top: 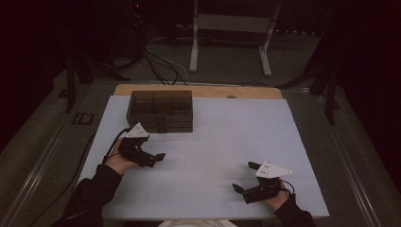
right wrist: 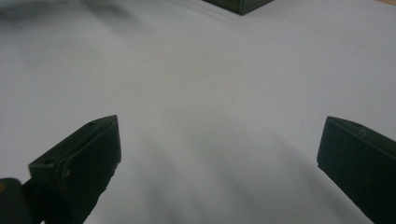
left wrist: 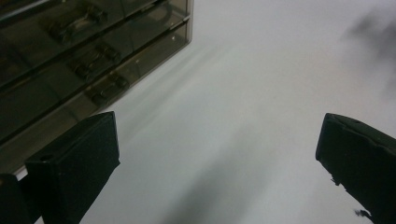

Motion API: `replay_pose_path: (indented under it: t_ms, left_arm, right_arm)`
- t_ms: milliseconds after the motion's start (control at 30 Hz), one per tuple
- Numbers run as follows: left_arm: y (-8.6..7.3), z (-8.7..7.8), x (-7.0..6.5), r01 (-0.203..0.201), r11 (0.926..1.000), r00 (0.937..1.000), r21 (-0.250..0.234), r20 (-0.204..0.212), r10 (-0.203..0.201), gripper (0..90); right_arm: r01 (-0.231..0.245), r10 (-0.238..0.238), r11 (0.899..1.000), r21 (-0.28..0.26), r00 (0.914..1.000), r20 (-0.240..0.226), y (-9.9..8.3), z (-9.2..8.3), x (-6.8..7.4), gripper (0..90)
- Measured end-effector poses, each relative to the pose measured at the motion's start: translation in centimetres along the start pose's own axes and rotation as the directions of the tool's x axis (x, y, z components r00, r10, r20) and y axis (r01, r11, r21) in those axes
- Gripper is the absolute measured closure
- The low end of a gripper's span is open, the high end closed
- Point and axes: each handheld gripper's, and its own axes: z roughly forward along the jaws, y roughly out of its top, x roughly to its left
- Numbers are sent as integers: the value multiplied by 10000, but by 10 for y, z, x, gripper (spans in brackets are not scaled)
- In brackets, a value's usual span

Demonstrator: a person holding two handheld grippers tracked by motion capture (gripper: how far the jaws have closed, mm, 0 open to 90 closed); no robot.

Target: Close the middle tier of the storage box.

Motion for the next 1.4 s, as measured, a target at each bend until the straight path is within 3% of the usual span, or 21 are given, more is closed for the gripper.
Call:
replay_pose_path:
  t_ms: [200,367,800,1067,1300,1400]
  left_arm:
    - [-11,-8,0,279,9996,9996,-77,-54,-279,11]
    - [-21,-13,-2,311,9994,9980,-119,-546,-317,11]
    - [-51,-21,-5,604,9981,9938,-131,-926,-613,11]
    - [-76,-28,-13,878,9953,9864,-412,-1354,-927,11]
    - [-91,-32,-19,770,9965,9817,-331,-1718,-816,11]
    - [-95,-32,-19,673,9967,9846,-447,-1586,-736,11]
  right_arm:
    - [-2,2,10000,18,10000,-11,0,0,0,0]
    - [2,-2,10000,20,10000,-18,0,1,0,0]
    - [-41,42,10000,37,10000,-22,0,1,0,0]
    - [-36,36,10000,40,10000,-19,0,1,0,0]
    - [-46,46,10000,66,10000,-12,0,1,0,0]
    - [2,-2,10000,75,10000,-19,-1,2,0,0]
